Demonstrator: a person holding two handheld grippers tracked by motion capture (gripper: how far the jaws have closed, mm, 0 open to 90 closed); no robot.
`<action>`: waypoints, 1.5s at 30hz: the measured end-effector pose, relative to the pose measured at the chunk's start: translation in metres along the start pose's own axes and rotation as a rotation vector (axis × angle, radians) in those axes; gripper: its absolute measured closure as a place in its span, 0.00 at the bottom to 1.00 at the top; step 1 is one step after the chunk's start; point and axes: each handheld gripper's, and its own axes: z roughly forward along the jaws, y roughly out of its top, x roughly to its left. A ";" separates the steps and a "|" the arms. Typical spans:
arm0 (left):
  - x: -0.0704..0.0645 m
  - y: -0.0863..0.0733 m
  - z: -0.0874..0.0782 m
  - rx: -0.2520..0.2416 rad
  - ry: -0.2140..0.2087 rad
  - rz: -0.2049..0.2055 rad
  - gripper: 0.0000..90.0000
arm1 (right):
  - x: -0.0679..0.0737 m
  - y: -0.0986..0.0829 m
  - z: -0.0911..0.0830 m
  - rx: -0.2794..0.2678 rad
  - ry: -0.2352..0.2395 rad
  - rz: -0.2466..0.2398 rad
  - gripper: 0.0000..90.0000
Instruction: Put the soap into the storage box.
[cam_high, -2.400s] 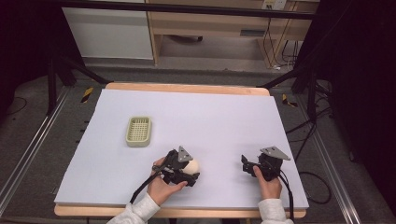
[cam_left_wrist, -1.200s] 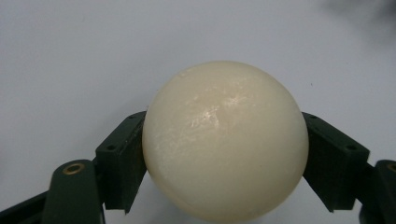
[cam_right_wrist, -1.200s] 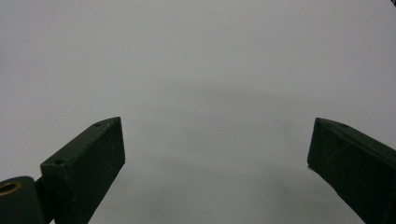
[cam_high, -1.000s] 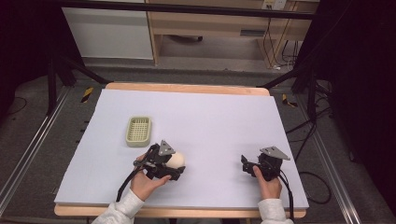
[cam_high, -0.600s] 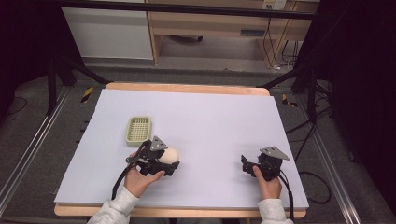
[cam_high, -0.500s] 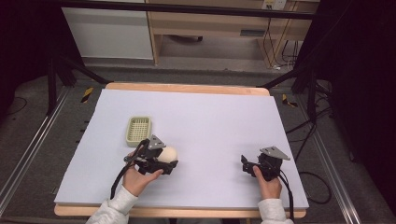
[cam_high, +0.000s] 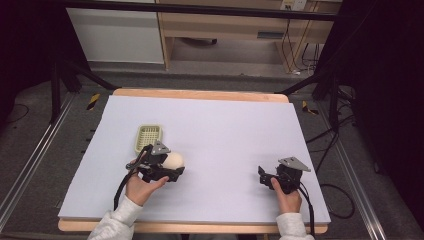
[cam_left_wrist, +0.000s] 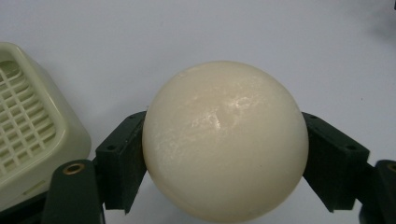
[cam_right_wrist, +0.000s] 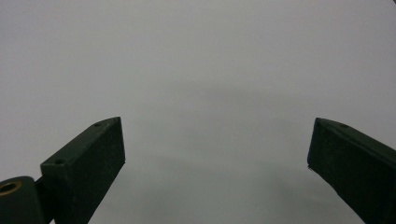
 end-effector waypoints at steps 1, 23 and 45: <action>0.001 0.000 0.000 0.002 0.000 0.000 0.26 | 0.000 0.000 0.000 0.001 -0.001 0.002 0.05; 0.028 0.013 -0.013 -0.013 0.053 -0.026 0.26 | 0.000 0.000 0.000 0.001 -0.001 0.001 0.05; 0.066 0.025 -0.024 -0.009 0.137 -0.065 0.26 | 0.000 0.000 0.000 0.001 0.000 0.002 0.05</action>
